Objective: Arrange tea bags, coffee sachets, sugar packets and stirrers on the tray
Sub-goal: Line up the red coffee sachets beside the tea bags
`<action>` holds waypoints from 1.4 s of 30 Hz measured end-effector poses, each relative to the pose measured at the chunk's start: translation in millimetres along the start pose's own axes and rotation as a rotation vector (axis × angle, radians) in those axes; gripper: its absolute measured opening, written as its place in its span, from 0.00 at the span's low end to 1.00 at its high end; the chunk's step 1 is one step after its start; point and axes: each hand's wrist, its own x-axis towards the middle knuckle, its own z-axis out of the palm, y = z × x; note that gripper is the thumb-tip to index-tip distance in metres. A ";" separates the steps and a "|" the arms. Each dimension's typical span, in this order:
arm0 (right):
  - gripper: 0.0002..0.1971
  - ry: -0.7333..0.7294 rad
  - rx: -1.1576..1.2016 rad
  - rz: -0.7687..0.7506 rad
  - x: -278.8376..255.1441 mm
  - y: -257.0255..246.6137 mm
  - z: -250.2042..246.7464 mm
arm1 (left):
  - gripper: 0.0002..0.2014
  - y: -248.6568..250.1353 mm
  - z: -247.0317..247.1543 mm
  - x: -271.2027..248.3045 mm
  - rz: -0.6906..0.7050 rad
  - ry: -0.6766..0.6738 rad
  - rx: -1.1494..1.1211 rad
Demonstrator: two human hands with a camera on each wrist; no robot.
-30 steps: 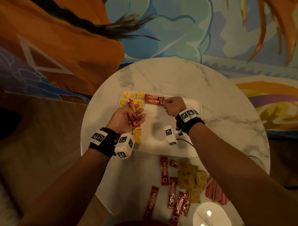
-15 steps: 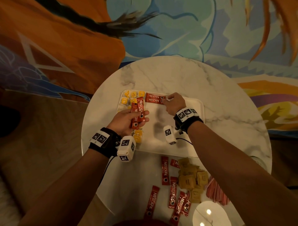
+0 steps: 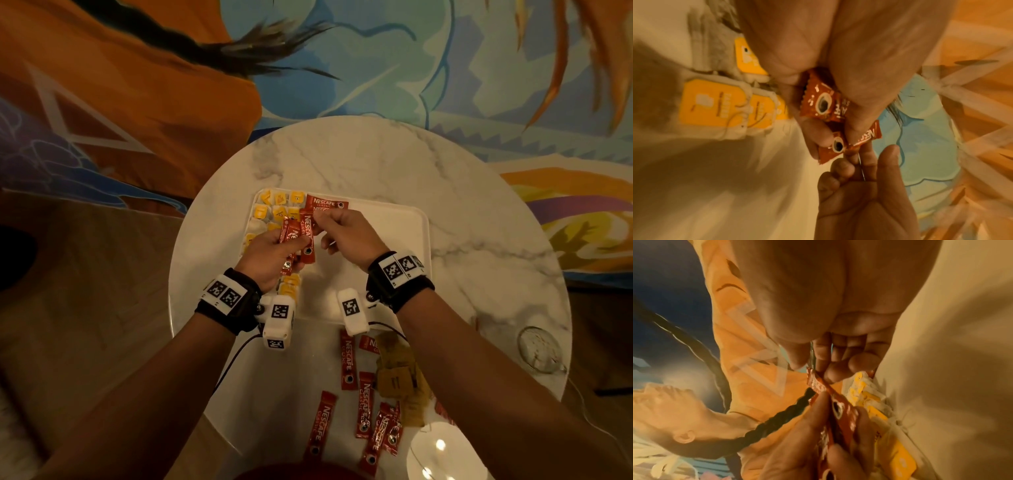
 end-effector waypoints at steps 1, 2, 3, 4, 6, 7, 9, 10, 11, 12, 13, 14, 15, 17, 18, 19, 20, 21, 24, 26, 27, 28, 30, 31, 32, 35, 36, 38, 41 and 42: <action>0.11 -0.003 -0.005 -0.011 -1.2 2.3 1.2 | 0.12 -0.8 0.3 -0.1 0.011 -0.004 0.002; 0.09 -0.009 -0.031 -0.024 -2.4 3.9 1.7 | 0.13 -0.9 0.9 -0.7 0.021 -0.010 0.001; 0.08 -0.017 -0.074 -0.040 -3.4 5.8 2.6 | 0.13 -1.0 1.3 -1.4 0.029 -0.013 -0.001; 0.07 -0.022 -0.111 -0.051 -4.6 7.2 3.5 | 0.13 -1.2 1.4 -1.9 0.034 -0.011 -0.002; 0.07 -0.007 -0.117 -0.064 -5.7 9.3 3.8 | 0.12 -2.3 1.1 -1.6 0.027 -0.007 0.002; 0.08 0.010 -0.105 -0.076 -5.9 9.8 3.6 | 0.12 -2.7 0.7 -1.4 0.021 -0.006 0.010; 0.08 0.037 -0.124 -0.087 -6.3 9.9 2.8 | 0.11 -2.7 0.3 -1.0 0.027 0.017 0.032; 0.08 0.039 -0.150 -0.081 -6.9 9.5 2.1 | 0.12 -2.6 -0.4 0.0 0.040 0.039 0.046; 0.07 0.030 -0.176 -0.074 -7.5 9.5 1.7 | 0.14 -2.0 -1.3 1.1 0.054 0.056 0.056; 0.06 0.013 -0.196 -0.069 -8.3 9.1 1.2 | 0.16 -0.9 -1.9 1.8 0.064 0.065 0.059; 0.05 -0.006 -0.215 -0.067 -8.8 9.0 0.8 | 0.16 0.1 -2.2 2.5 0.068 0.065 0.059; 0.06 -0.017 -0.230 -0.067 -9.2 9.4 0.5 | 0.14 0.9 -2.3 3.0 0.069 0.059 0.060; 0.06 -0.022 -0.238 -0.072 -9.5 10.0 0.4 | 0.12 1.3 -2.4 3.7 0.069 0.054 0.061; 0.06 -0.010 -0.208 -0.089 -10.0 11.6 1.3 | 0.10 2.4 -2.1 4.7 0.067 0.062 0.061; 0.06 0.006 -0.172 -0.091 -9.8 13.0 1.8 | 0.09 2.8 -1.9 5.4 0.066 0.074 0.058; 0.06 0.026 -0.128 -0.085 -9.1 14.9 1.9 | 0.09 3.0 -1.8 6.2 0.065 0.089 0.047; 0.07 0.046 -0.088 -0.074 -8.6 16.5 1.3 | 0.07 3.2 -2.0 7.0 0.063 0.106 0.029; 0.07 0.066 -0.059 -0.059 -8.3 18.0 0.5 | 0.06 3.9 -2.4 7.7 0.063 0.126 0.007; 0.07 0.123 0.015 -0.018 -9.7 20.6 -1.5 | 0.03 5.8 -3.3 8.2 0.070 0.166 -0.079; 0.06 0.149 0.071 0.009 -10.1 22.2 -2.5 | 0.03 6.3 -3.3 8.1 0.064 0.164 -0.108; 0.06 0.156 0.092 0.019 -10.1 23.3 -2.3 | 0.03 6.3 -3.1 7.7 0.062 0.157 -0.107; 0.05 0.161 0.112 0.026 -10.2 23.6 -2.1 | 0.03 6.2 -3.0 7.1 0.058 0.149 -0.104; 0.04 0.182 0.133 0.032 -9.0 24.0 -3.2 | 0.04 5.8 -2.6 5.7 0.045 0.134 -0.103; 0.04 0.201 0.135 0.029 -7.7 23.4 -5.2 | 0.05 5.8 -2.6 5.1 0.039 0.131 -0.111; 0.04 0.226 0.134 0.026 -6.0 22.4 -8.1 | 0.05 5.8 -2.6 4.4 0.032 0.129 -0.126; 0.06 0.321 0.091 0.025 3.9 21.6 -21.0 | 0.06 7.8 -4.9 2.2 -0.019 0.121 -0.228; 0.06 0.344 0.056 0.032 8.3 22.8 -25.7 | 0.06 8.1 -6.7 1.7 -0.041 0.110 -0.284; 0.07 0.365 -0.012 0.062 17.1 27.9 -32.2 | 0.08 6.7 -12.0 1.0 -0.079 0.065 -0.396; 0.07 0.370 -0.099 0.106 27.1 38.0 -33.5 | 0.14 3.5 -18.5 -0.6 -0.113 -0.006 -0.452; 0.07 0.366 -0.133 0.115 29.5 41.1 -32.6 | 0.16 2.9 -19.2 -1.6 -0.115 -0.012 -0.446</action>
